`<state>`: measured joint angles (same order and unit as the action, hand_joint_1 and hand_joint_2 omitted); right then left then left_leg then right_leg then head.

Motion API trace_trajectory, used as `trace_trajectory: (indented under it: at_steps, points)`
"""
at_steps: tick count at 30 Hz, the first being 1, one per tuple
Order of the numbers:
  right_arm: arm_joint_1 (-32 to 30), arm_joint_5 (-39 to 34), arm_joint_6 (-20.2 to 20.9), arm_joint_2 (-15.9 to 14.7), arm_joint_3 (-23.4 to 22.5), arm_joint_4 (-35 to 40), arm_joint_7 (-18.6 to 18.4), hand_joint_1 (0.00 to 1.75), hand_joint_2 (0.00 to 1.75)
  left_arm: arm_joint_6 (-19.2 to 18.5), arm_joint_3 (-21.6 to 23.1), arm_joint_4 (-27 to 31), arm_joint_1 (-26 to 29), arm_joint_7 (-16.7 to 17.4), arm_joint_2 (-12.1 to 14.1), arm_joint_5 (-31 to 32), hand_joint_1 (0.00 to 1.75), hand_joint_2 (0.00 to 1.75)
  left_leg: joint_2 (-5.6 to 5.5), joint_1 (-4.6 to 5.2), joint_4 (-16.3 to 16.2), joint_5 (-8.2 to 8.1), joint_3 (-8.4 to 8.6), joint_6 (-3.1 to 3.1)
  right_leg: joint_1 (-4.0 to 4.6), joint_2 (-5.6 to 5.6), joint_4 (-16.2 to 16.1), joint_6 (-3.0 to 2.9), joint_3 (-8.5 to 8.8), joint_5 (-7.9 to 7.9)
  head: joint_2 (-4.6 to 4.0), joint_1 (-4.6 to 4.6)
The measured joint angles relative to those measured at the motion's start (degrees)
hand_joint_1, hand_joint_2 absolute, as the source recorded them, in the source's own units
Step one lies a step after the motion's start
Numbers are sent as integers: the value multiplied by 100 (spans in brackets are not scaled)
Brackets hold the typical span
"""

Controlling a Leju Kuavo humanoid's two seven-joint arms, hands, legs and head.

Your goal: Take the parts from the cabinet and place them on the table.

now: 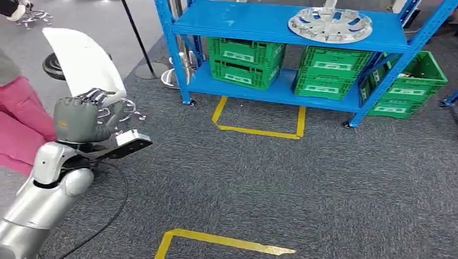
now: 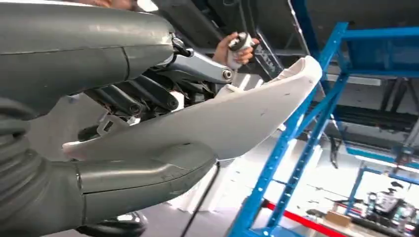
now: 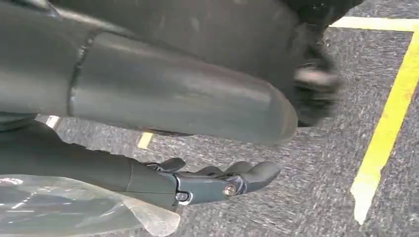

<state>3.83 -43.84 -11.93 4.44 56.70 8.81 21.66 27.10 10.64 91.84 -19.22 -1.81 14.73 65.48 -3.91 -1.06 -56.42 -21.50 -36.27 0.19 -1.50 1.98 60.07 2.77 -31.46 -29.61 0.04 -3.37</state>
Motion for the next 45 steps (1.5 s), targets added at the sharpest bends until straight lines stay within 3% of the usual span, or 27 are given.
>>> trace_trajectory:
  at_steps: [1, 5, 6, 7, 8, 11, 12, 14, 15, 16, 17, 21, 23, 24, 26, 27, 29, 31, 32, 33, 36, 37, 39, 40, 42, 43, 45]
  points:
    - [10, 2, 2, 0, 0, 0, -2, 0, 0, 0, -2, 0, -8, 0, 0, 2, 175, 175, -45, 13, -48, 1, -49, -54, -39, 386, -259, 37, 130, -119, 0, 4]
    - [-25, 2, 4, 0, 4, -2, -26, 0, 0, -9, 0, 2, -10, 4, 4, 9, 175, 175, -277, -11, -39, 119, -121, -216, 28, 99, -202, -169, 140, -14, 0, -18]
    - [-17, 4, 4, 0, 7, -2, -26, 0, 0, -9, 0, 2, 0, 4, 11, 9, 175, 175, -242, -24, -67, 90, -159, -224, -16, 5, -227, -230, 125, 24, 0, -15]
    - [-13, 2, 2, -2, 4, -4, -24, 0, 0, -9, -7, 2, -16, 9, 22, 9, 175, 175, 55, 23, -243, -85, -230, -229, 4, -51, -228, -262, 116, 41, 0, -79]
    - [-16, 4, 2, -2, 7, -4, -24, 0, 0, -9, -4, 2, -32, 11, 20, 7, 175, 175, 215, 22, -614, -339, -374, -245, 25, -130, -228, -286, 100, 50, 0, -114]
    - [-42, 7, 2, -4, 11, -9, -35, 0, 0, -11, 9, 0, -9, 15, 11, 7, 175, 175, 343, 20, -1944, -946, -848, -255, 78, -388, -223, -310, 48, 58, 0, -111]
    - [-45, 9, 2, -4, 13, -9, -46, 0, 0, -15, 9, 0, -6, 19, 11, 7, 175, 175, 347, 21, -1952, -918, -799, -240, 90, -471, -223, -312, 41, 60, 0, -116]
    - [-33, 13, 7, -4, 15, -9, -81, 0, 0, -13, 9, 0, -14, 20, 11, 7, 175, 175, 398, 36, -1283, -579, -355, -188, 115, -623, -223, -320, 51, 53, 0, -111]
    - [-24, 13, 9, -2, 15, -9, -96, 0, 0, -13, 9, 0, -23, 22, 13, 7, 175, 175, 519, 62, -676, -348, -2, -139, 127, -699, -223, -318, 70, 45, 0, -116]
    - [-17, 13, 15, -2, 15, -9, -112, 0, 0, -9, 7, 0, -42, 24, 13, 7, 175, 175, 829, 121, -261, -351, 212, -80, 139, -765, -228, -307, 82, 34, 0, -109]
    - [-13, 9, 15, -4, 15, -9, -118, 0, 0, -9, 13, 0, -67, 24, 9, 7, 175, 175, 918, 185, -168, -392, 250, -33, 187, -821, -209, -277, 54, 17, 0, -115]
    - [5, 4, 20, -2, 17, -9, -136, 0, 0, -7, 9, 0, -56, 26, 31, 9, 175, 175, 634, 172, -147, -355, 187, 59, 199, -1095, -236, -196, 110, -12, 0, -112]
    - [12, 4, 37, -4, 17, -9, -140, 0, 0, -2, 4, 0, -82, 28, 28, 7, 175, 175, 529, 114, -104, -309, 198, 129, 132, -466, 47, -128, -46, -244, 0, -103]
    - [-1, 2, 46, -4, 17, -9, -155, 0, 0, -7, 11, 0, -87, 28, 26, 7, 175, 175, 453, 104, -106, -297, 183, 149, 120, -283, 527, -114, -265, -490, 0, -83]
    - [-38, 0, 66, -4, 17, -13, -238, 0, 0, -11, 28, 0, -78, 28, 0, 7, 175, 175, 296, 105, -111, -287, 152, 163, 114, -207, 1483, -76, -761, -838, 0, -79]
    - [-51, -2, 68, -4, 20, -18, -267, 0, 0, -11, 35, 0, -73, 31, -2, 7, 175, 175, 220, 105, -112, -285, 150, 162, 114, -207, 1647, -68, -867, -819, 0, -83]
    - [-54, -6, 72, -11, 22, -37, -506, 0, 0, -13, 44, -4, -77, 39, -4, 7, 175, 175, 39, 95, -125, -276, 155, 148, 109, -197, 1186, -75, -704, -413, 0, -83]
    - [-56, -15, 87, -15, 22, -44, -684, 0, 0, -13, 52, -4, -84, 44, -13, 7, 175, 175, -113, 79, -173, -291, 152, 114, 70, 33, 96, -85, -215, 160, 0, -83]
    - [-55, -17, 96, -17, 22, -48, -727, 0, 0, -13, 55, -4, -83, 44, -15, 7, 175, 175, -156, 68, -187, -299, 129, 91, 39, 316, -59, -91, -131, 89, 0, -85]
    - [-64, -20, 105, -17, 22, -50, -754, 0, 0, -18, 59, -9, -113, 46, -17, 7, 175, 175, -247, 84, -254, -291, 63, 40, 17, 403, -159, -98, -61, 63, 0, -96]
    - [-77, -46, 131, -20, 24, -52, -865, 0, 0, -9, 68, -11, -100, 46, -13, 4, 175, 175, -460, 32, -176, -200, 23, -92, 70, 207, -142, -162, -57, 95, 0, -92]
    - [-73, -59, 155, -15, 24, -52, -965, 0, 0, -4, 68, -11, -107, 52, -4, 4, 175, 175, -502, 32, -199, -212, 0, -105, -9, 102, -195, -217, -43, 129, 0, -81]
    - [-66, -103, 214, -28, 24, -66, -1163, 0, 0, 2, 76, -33, -174, 52, 0, 4, 175, 175, 75, 84, -592, -500, -173, -152, 15, -51, -200, -271, -33, 131, 0, -182]
    - [-82, -114, 241, -28, 24, -72, -1251, 0, 0, 4, 90, -48, -207, 52, -11, 4, 175, 175, 231, 73, -1006, -711, -357, -177, 28, -143, -200, -282, -35, 126, 0, -179]
    - [-113, -120, 260, -33, 24, -96, -1366, 0, 0, 4, 109, -83, -204, 52, -30, 4, 175, 175, 347, 49, -1844, -1045, -719, -206, 38, -335, -198, -294, -47, 116, 0, -184]
    - [-118, -127, 277, -33, 24, -103, -1444, 0, 0, 2, 120, -111, -203, 52, -35, 4, 175, 175, 359, 41, -1944, -1031, -748, -212, 38, -424, -197, -294, -48, 114, 0, -184]
    - [-108, -146, 304, -39, 24, -111, -1580, 0, 0, 2, 136, -144, -218, 52, -35, 4, 175, 175, 410, 38, -1359, -642, -409, -193, 38, -580, -197, -280, -34, 100, 0, -184]
